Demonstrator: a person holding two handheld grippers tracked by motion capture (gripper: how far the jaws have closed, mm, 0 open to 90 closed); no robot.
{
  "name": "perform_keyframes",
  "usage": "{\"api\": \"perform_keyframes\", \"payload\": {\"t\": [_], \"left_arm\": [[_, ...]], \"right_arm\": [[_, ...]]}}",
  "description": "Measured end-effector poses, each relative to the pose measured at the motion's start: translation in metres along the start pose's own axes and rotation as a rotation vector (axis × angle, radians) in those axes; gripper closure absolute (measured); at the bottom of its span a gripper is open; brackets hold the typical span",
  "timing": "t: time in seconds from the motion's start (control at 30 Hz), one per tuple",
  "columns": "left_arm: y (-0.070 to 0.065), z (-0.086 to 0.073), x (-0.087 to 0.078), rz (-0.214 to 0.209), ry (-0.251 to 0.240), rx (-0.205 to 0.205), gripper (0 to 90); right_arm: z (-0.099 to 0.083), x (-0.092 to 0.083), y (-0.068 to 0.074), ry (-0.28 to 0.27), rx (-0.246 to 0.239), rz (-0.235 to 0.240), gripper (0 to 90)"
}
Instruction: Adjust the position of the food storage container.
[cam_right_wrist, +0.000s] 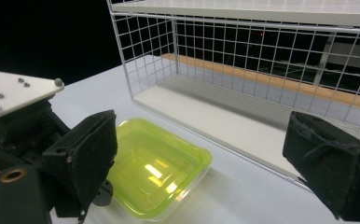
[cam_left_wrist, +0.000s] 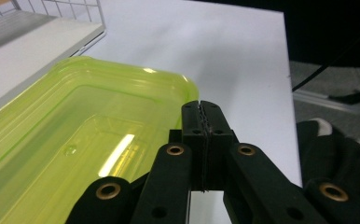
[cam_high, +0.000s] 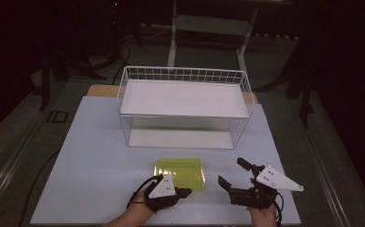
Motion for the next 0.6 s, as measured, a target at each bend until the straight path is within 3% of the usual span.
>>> {"api": "perform_keyframes", "payload": {"t": [0.17, 0.2, 0.23, 0.37, 0.47, 0.5, 0.6], "left_arm": [[0.010, -0.003, -0.038, 0.087, -0.037, -0.003, 90.0], [0.010, -0.003, -0.038, 0.087, -0.037, -0.003, 89.9], [0.022, -0.010, -0.055, 0.132, -0.045, -0.011, 89.9], [0.045, -0.030, -0.080, 0.214, -0.035, -0.036, 90.0], [0.054, -0.040, -0.084, 0.233, -0.016, -0.052, 90.0], [0.059, -0.049, -0.082, 0.245, 0.000, -0.079, 90.0], [0.062, -0.055, -0.076, 0.248, 0.022, -0.094, 90.0]], "right_arm": [[0.000, 0.001, 0.000, 0.006, 0.001, 0.000, 10.0], [0.000, 0.001, 0.000, 0.006, 0.001, 0.000, 10.0], [0.000, 0.001, 0.000, 0.007, 0.002, 0.001, 10.0], [0.000, 0.002, 0.001, 0.008, 0.001, 0.000, 10.0], [0.000, 0.003, 0.001, 0.011, 0.001, -0.001, 10.0], [-0.001, 0.004, 0.001, 0.014, 0.006, 0.000, 10.0], [-0.001, 0.004, 0.000, 0.015, 0.006, 0.001, 10.0]]}}
Point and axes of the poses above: each handheld gripper's, and its own axes: x roughly forward along the jaws, z roughly out of its top, y roughly to its left, the point moved 2 cm from there along x, roughly forward along the jaws, and after that the axes turned 11 degrees about y, right-handed, at the moved point
